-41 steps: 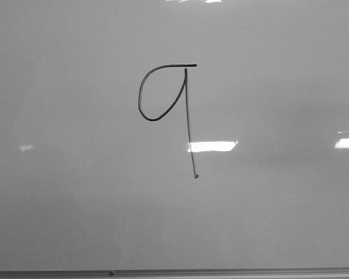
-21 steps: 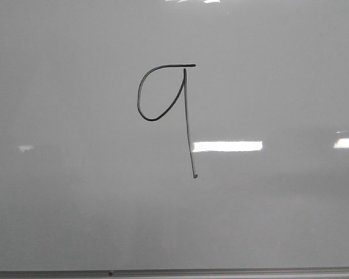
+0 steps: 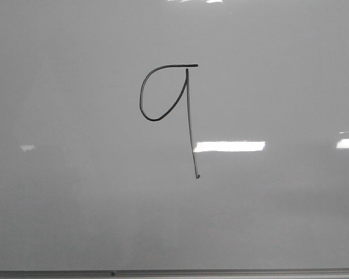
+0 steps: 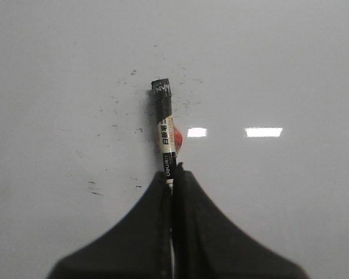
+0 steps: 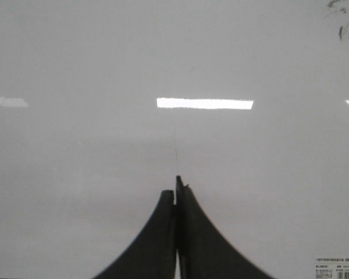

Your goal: Write number 9 on whiteboard

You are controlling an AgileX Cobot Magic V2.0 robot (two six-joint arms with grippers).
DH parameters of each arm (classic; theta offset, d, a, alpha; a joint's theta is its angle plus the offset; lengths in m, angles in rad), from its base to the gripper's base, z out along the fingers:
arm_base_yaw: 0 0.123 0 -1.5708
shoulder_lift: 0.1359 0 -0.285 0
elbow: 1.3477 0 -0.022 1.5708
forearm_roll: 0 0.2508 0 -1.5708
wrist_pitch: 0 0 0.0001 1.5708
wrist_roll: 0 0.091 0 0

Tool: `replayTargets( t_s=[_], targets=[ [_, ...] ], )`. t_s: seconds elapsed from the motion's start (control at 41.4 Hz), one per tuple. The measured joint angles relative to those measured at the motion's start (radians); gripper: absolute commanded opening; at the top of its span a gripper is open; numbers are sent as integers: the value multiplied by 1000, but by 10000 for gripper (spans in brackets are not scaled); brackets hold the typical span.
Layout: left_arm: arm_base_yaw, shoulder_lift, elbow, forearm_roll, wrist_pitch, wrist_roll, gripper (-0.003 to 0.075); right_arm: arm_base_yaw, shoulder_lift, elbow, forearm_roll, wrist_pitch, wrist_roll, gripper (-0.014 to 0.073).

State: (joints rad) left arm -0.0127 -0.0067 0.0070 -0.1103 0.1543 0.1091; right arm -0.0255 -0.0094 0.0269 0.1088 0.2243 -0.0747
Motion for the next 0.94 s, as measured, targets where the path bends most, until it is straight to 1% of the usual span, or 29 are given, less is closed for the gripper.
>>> replayTargets(
  t_s=[0.29, 0.942],
  targets=[
    [0, 0, 0, 0, 0, 0, -19, 0, 0, 0, -2, 21, 0, -67],
    [0, 0, 0, 0, 0, 0, -19, 0, 0, 0, -3, 21, 2, -67]
  ],
)
